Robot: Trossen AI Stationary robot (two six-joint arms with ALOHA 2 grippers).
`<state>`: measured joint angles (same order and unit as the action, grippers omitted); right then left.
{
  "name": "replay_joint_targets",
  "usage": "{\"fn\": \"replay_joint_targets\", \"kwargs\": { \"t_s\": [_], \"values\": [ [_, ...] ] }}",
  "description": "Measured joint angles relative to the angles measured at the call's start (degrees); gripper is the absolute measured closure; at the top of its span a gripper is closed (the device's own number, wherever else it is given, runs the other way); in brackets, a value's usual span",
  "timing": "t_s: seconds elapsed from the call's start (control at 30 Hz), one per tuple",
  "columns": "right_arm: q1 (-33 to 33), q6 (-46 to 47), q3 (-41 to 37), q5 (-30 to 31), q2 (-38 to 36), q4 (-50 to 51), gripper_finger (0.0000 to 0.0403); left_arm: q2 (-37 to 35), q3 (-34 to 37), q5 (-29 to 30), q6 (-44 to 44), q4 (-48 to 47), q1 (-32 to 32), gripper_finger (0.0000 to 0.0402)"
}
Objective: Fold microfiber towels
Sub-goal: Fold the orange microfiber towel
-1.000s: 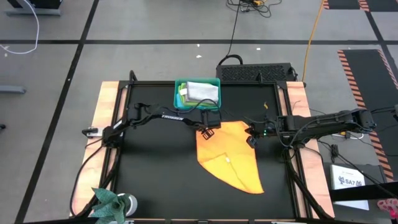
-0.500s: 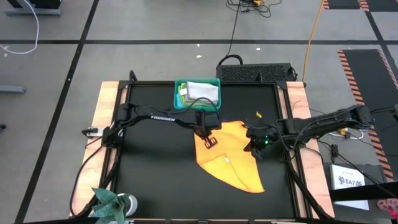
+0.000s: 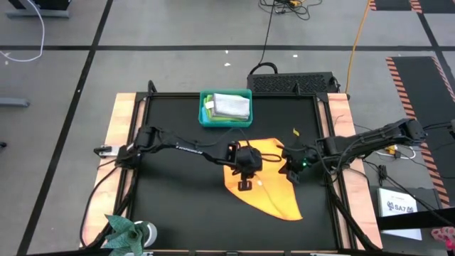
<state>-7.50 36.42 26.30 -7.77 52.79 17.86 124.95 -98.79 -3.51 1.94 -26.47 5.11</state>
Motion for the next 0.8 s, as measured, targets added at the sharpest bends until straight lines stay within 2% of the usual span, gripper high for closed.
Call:
{"fn": "replay_joint_targets", "kwargs": {
  "t_s": [0.23,0.3,0.8],
  "values": [
    [-0.9,0.7,0.0,-1.3,-3.5,0.8,0.0403,2.4,0.1,-0.7,-7.4,-0.1,0.9,0.0268],
    [-0.9,0.7,0.1,-1.3,-5.3,2.7,0.0403,3.1,-0.1,-0.7,-9.1,3.0,0.6,0.0257],
    [-0.9,3.1,2.5,-0.9,-21.3,4.3,0.0403,4.2,-0.1,0.0,-16.3,2.7,-1.4,0.0247]
  ]
}}
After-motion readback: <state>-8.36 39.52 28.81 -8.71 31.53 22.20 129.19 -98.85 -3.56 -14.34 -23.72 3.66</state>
